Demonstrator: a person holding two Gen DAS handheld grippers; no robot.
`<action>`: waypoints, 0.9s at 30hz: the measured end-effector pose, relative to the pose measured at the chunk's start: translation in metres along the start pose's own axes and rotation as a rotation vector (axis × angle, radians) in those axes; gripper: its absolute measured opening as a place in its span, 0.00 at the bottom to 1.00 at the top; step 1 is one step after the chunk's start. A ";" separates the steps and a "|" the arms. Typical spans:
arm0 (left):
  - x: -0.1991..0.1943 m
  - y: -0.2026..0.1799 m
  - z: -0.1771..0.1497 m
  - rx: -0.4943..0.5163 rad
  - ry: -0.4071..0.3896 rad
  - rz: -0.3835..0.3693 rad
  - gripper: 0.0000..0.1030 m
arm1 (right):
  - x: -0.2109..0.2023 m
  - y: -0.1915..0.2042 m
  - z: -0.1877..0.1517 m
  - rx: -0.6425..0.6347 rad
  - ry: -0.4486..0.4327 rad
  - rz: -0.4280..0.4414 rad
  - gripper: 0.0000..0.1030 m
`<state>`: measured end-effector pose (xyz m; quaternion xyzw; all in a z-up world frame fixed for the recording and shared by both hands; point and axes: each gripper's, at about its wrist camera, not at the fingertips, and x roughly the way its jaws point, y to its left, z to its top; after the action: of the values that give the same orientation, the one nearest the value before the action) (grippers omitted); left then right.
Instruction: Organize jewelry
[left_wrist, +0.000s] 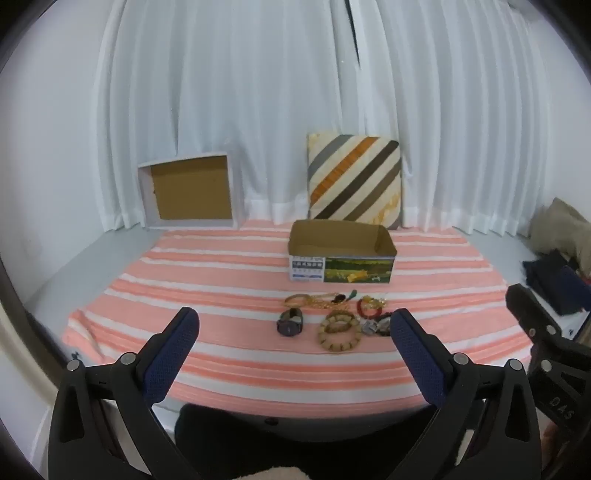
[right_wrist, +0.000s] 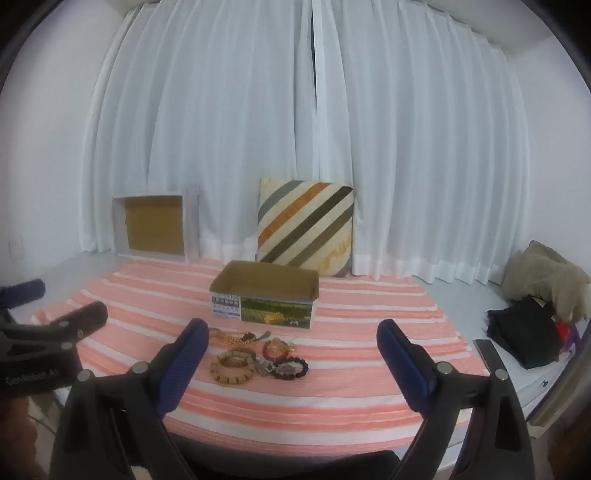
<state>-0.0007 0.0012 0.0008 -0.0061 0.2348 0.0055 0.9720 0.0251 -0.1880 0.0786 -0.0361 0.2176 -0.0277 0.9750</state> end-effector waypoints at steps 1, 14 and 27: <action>-0.001 0.000 0.000 -0.005 -0.001 0.004 1.00 | 0.002 0.000 0.000 -0.005 -0.001 -0.001 0.92; -0.006 0.003 0.002 -0.010 -0.021 -0.001 1.00 | 0.001 -0.004 0.013 0.002 -0.039 0.001 0.92; -0.005 0.000 0.001 -0.009 -0.019 -0.003 1.00 | -0.002 -0.005 0.005 0.002 -0.063 0.000 0.92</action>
<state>-0.0044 0.0012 0.0038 -0.0106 0.2256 0.0052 0.9741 0.0250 -0.1927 0.0845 -0.0361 0.1868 -0.0270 0.9814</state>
